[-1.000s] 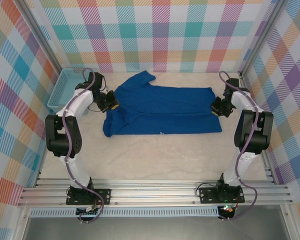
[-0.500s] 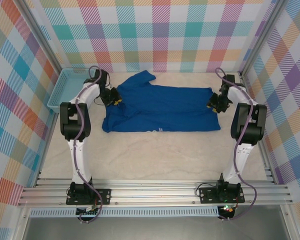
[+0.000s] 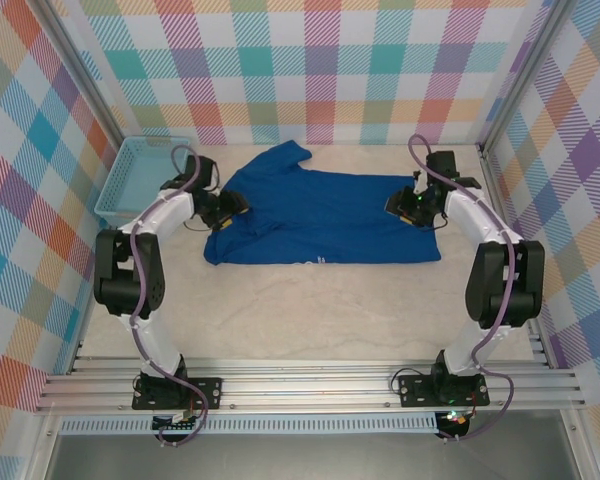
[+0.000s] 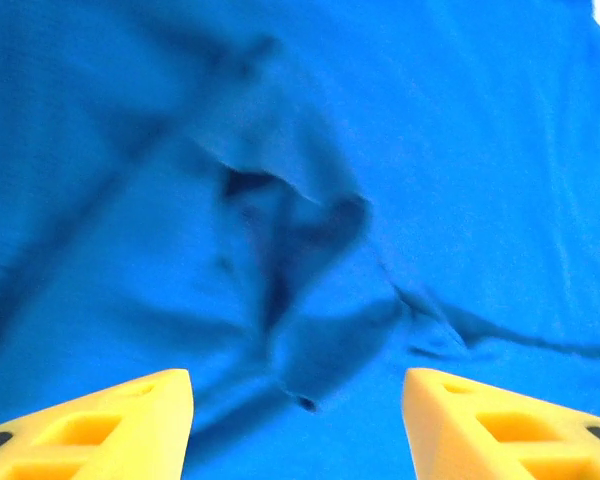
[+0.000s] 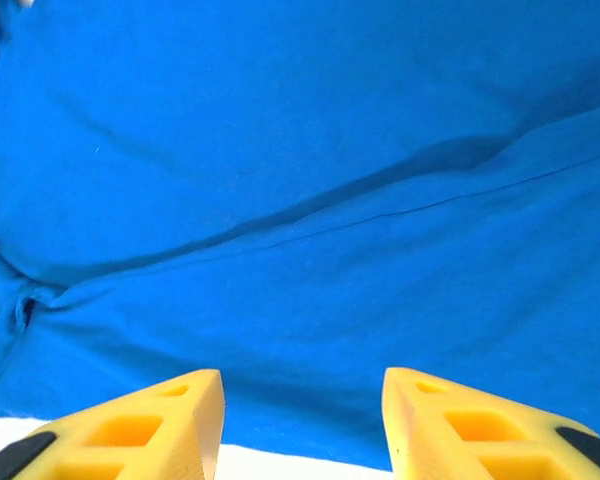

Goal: Fold the inside-out t-shirt

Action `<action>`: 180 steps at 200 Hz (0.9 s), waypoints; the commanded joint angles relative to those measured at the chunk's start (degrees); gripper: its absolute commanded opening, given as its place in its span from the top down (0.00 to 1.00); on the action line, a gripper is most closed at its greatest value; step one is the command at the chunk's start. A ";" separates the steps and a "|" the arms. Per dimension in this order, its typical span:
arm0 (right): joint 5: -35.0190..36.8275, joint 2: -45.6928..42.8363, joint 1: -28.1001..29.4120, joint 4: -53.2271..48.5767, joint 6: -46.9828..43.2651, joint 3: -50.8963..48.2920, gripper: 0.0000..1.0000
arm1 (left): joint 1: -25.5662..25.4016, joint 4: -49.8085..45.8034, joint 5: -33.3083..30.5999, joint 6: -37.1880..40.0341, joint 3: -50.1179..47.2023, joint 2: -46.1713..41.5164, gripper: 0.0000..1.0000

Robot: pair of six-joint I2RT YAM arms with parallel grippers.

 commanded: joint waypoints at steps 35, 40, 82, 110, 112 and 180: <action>-2.91 2.24 0.47 1.88 -0.35 0.16 0.55 | -5.78 0.01 -1.30 1.53 1.87 6.42 0.42; -2.99 2.29 0.49 1.89 -0.43 0.13 0.55 | -5.96 -0.37 -1.65 1.82 2.47 6.93 0.42; -2.45 2.40 0.48 1.69 -0.97 -0.13 0.55 | -6.19 -1.32 -2.66 1.68 4.71 9.79 0.51; -2.71 2.72 0.44 1.81 -0.89 -0.31 0.55 | -6.19 -1.17 -2.28 1.84 6.38 10.57 0.73; -2.72 2.73 0.43 1.85 -0.88 -0.31 0.55 | -6.19 -1.18 -2.27 1.86 6.46 10.60 0.74; -2.55 3.23 0.46 1.80 -1.31 -0.39 0.55 | -6.19 -1.67 -0.86 3.51 12.48 13.07 1.00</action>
